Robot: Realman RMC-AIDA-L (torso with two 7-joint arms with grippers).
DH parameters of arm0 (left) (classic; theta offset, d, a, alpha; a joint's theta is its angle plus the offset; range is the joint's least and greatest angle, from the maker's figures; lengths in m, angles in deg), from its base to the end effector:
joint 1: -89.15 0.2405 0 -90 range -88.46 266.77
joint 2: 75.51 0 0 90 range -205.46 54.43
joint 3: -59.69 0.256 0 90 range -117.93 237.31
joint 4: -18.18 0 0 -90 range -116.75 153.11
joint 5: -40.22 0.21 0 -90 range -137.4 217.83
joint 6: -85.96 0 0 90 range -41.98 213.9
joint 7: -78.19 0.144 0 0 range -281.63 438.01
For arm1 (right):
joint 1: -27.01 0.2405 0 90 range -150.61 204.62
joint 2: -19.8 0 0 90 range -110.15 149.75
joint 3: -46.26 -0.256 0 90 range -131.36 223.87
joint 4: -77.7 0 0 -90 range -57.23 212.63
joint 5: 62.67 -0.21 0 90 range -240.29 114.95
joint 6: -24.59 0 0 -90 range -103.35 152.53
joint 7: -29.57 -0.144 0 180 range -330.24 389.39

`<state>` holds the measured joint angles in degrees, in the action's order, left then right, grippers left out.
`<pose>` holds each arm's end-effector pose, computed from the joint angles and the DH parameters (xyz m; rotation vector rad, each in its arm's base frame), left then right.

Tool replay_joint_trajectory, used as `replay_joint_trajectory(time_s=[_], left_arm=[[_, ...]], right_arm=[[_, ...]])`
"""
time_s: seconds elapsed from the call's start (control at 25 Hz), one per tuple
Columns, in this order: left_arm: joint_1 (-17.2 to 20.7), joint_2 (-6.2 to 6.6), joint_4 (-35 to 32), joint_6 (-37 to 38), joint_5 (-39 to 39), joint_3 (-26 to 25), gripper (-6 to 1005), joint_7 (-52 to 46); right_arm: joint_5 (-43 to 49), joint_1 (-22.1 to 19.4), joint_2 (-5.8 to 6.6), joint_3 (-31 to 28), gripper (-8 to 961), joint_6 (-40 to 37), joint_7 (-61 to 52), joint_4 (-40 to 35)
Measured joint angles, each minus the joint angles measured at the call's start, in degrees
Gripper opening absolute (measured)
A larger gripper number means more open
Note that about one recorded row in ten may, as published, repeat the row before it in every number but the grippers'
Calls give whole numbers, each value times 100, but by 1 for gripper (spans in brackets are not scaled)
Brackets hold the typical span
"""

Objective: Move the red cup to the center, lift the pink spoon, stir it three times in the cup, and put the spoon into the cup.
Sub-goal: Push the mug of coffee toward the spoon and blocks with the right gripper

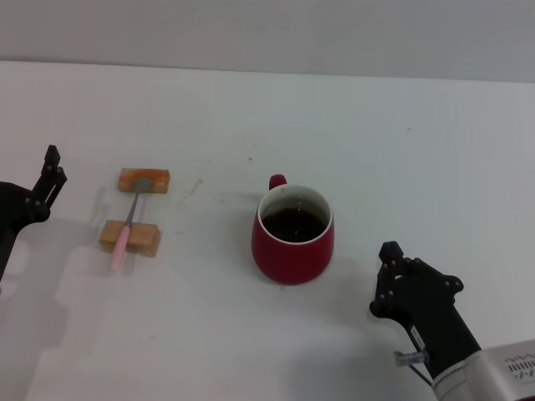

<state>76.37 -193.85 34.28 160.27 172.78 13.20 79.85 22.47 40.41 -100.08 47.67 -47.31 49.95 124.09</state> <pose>-0.3452 0.2687 -0.0135 -1.5587 -0.4271 -0.6315 0.2535 0.1961 -0.1346 -1.7589 0.8243 0.7113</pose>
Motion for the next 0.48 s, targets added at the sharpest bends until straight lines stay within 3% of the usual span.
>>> replay_joint_trajectory(time_s=[0.48], left_arm=[[64, -14, 40, 53, -3, 0, 826, 0]], right_arm=[[4, 469, 0, -142, 0, 688, -37, -53]])
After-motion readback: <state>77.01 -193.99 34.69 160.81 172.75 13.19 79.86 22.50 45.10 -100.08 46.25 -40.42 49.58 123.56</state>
